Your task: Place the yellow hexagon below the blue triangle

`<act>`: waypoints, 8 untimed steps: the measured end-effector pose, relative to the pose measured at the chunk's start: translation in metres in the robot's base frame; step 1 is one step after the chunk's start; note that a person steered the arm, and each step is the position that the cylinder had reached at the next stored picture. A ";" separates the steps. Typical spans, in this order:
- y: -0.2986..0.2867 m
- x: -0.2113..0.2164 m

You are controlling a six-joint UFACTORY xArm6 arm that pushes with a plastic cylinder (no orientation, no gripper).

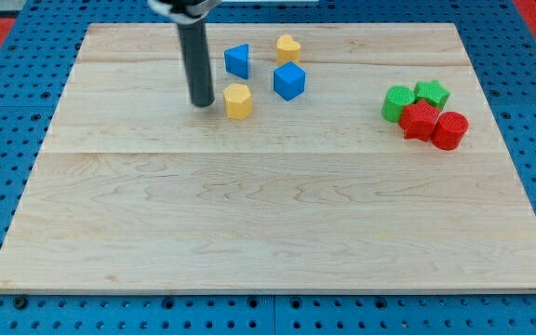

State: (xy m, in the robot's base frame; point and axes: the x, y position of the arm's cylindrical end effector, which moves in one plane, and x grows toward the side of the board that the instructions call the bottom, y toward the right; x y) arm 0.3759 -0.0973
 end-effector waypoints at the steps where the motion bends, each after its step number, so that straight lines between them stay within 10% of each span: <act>1: 0.027 0.052; 3: 0.059 -0.007; 6: 0.288 0.102; 8: 0.358 0.033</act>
State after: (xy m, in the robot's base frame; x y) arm 0.4092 0.2605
